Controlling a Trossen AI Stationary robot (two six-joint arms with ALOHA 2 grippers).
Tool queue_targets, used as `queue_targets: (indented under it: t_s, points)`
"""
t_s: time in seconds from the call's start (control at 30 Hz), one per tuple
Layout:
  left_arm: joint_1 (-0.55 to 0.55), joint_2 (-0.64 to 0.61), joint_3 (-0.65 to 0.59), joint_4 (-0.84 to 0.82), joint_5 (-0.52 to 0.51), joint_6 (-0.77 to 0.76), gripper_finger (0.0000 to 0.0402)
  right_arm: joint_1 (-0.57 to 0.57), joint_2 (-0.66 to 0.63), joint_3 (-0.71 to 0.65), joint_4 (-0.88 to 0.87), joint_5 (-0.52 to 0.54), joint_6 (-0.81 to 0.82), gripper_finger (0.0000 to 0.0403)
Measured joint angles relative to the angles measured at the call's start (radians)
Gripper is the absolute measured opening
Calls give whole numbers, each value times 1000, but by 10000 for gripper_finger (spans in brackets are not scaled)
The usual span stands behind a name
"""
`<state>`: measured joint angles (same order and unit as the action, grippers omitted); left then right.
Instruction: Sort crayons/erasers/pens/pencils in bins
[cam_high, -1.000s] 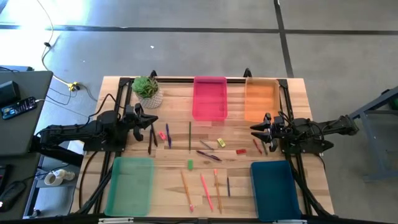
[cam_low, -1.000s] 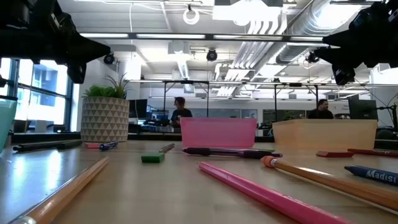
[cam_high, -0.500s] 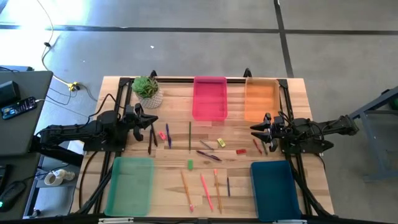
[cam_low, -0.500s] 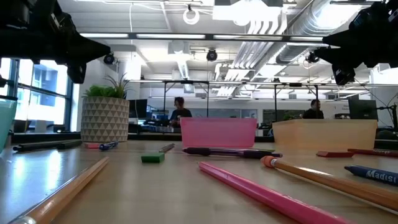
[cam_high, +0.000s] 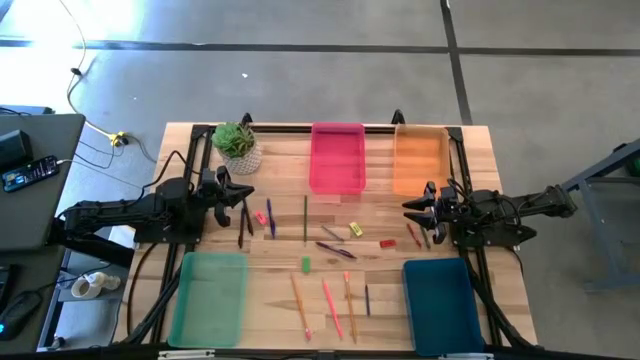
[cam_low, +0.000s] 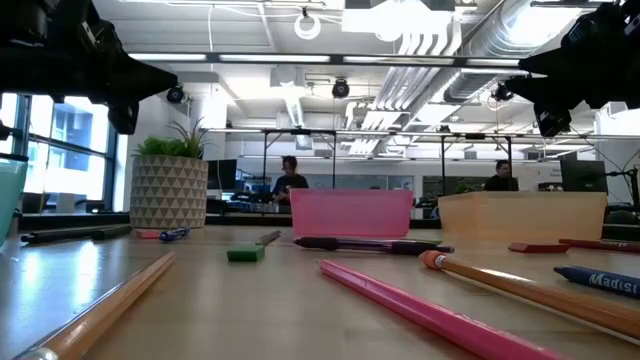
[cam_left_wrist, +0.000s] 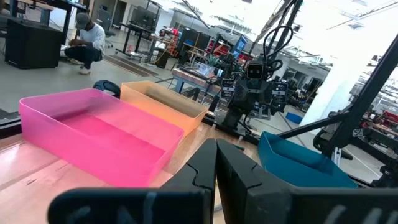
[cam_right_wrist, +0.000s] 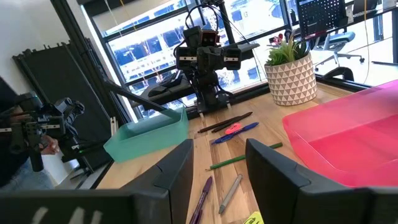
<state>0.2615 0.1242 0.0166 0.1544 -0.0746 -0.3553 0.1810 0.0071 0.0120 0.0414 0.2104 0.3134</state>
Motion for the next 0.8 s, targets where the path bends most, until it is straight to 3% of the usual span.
queue_targets:
  t_s: [0.8]
  points:
    - [0,0,0,2,-62,-8,1,0,0,0,0,0,0,139]
